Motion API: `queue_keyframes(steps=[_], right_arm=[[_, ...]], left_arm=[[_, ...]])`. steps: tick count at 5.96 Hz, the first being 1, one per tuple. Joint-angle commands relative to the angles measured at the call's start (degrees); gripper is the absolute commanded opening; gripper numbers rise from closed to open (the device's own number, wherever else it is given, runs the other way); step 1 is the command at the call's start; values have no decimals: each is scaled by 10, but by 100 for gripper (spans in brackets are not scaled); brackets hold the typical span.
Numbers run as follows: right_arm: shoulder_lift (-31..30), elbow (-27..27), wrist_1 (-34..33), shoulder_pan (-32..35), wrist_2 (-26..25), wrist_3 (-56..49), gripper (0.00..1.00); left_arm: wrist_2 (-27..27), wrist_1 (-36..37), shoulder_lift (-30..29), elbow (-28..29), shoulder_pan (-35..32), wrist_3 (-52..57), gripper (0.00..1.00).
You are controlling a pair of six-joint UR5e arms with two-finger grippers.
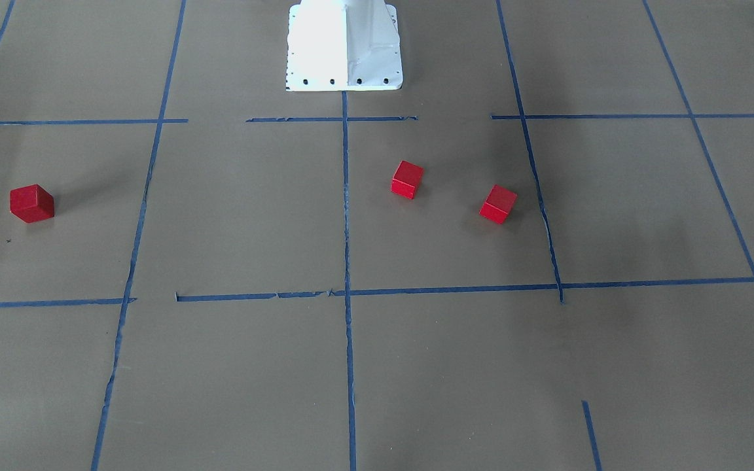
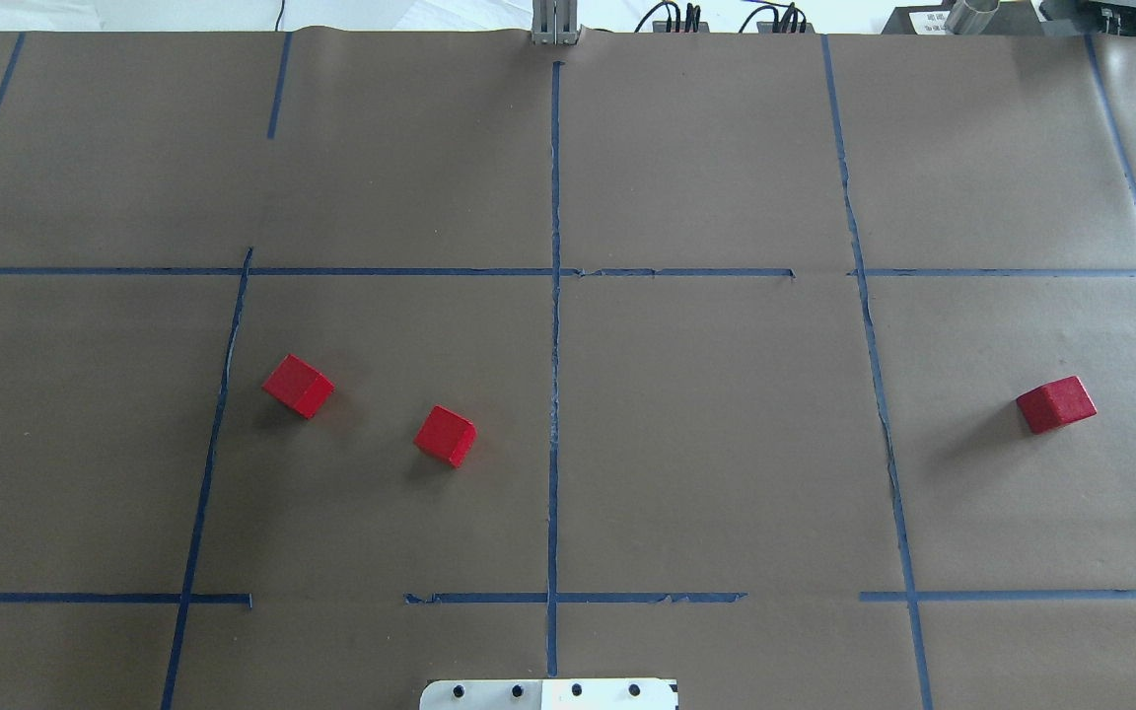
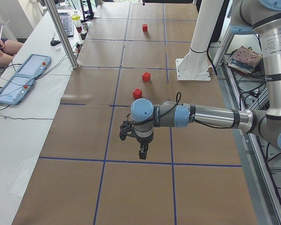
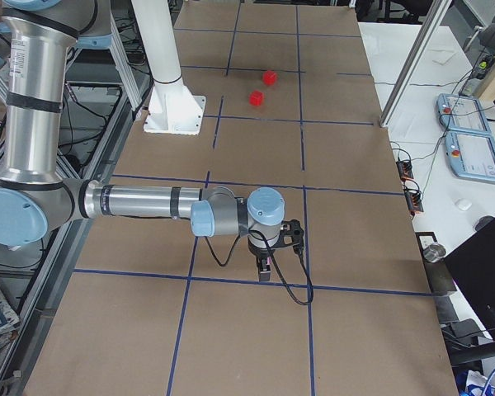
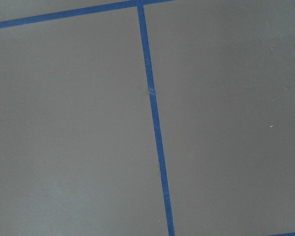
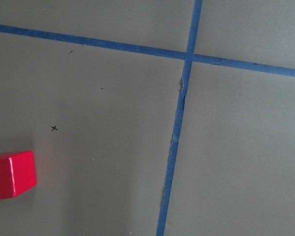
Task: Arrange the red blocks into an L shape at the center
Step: 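Reach the right gripper down to the lone red cube and grasp it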
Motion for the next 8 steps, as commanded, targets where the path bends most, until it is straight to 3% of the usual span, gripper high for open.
queue_keyframes(steps=[1, 2, 4, 6, 8], right_arm=[[4, 3, 21, -16, 0, 3, 100], [25, 12, 22, -31, 1, 3, 100], [26, 96, 23, -145, -6, 141, 100], [26, 87, 135, -261, -89, 290, 100], [25, 37, 181, -278, -93, 292, 100]], left_arm=[[-19, 4, 0, -4, 1, -1, 100], [-28, 4, 3, -4, 0, -1, 100], [-28, 3, 4, -4, 1, -1, 100], [-28, 3, 4, -2, 1, -1, 100], [-28, 2, 4, 1, 1, -1, 100]])
